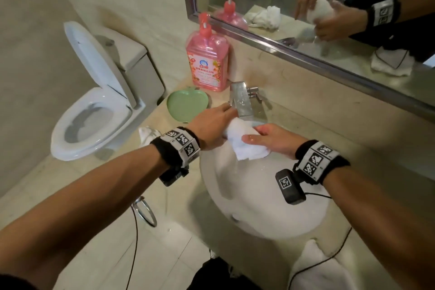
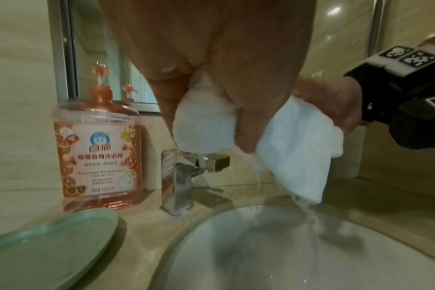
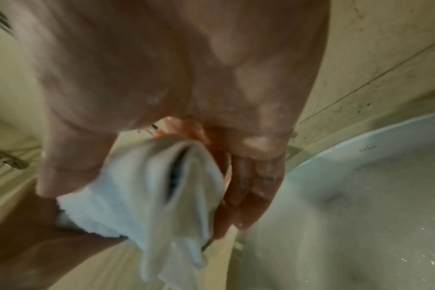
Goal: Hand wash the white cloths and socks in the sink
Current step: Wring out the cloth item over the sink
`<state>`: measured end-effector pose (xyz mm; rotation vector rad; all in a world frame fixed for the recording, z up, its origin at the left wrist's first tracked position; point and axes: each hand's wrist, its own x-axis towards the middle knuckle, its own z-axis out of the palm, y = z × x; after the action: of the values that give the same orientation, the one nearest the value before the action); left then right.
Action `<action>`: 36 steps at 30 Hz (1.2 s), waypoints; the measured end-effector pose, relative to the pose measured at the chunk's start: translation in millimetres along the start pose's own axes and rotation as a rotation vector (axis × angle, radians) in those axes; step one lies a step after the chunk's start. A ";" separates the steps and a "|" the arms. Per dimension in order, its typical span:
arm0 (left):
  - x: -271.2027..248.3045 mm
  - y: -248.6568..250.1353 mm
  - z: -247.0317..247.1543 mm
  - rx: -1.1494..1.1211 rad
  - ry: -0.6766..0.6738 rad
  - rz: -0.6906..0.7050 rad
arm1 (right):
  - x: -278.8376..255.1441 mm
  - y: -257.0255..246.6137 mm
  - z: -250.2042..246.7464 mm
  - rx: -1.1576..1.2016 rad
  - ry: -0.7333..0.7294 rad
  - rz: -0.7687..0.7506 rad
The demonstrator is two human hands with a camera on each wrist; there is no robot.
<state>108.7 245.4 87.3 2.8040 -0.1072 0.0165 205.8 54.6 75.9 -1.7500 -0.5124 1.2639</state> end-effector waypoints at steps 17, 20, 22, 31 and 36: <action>-10.0 80.3 -13.5 0.271 -0.154 -0.067 | -55.8 2.0 21.2 -0.779 0.311 -0.105; -6.6 89.1 7.3 0.331 -0.224 -0.136 | -48.7 22.2 24.8 -0.949 0.351 -0.078; -5.0 93.0 26.5 0.388 -0.287 -0.176 | -42.9 36.9 27.4 -1.052 0.362 -0.061; -3.4 111.9 121.4 0.536 -0.646 -0.535 | -22.9 104.5 43.9 -1.456 0.309 -0.084; -4.5 79.9 131.2 0.151 -0.653 -0.456 | -19.3 113.6 38.5 -1.452 0.293 -0.143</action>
<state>97.9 127.3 -10.4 2.7906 0.3954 -1.0288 144.9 -2.6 -12.4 -2.8731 -1.5740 0.3813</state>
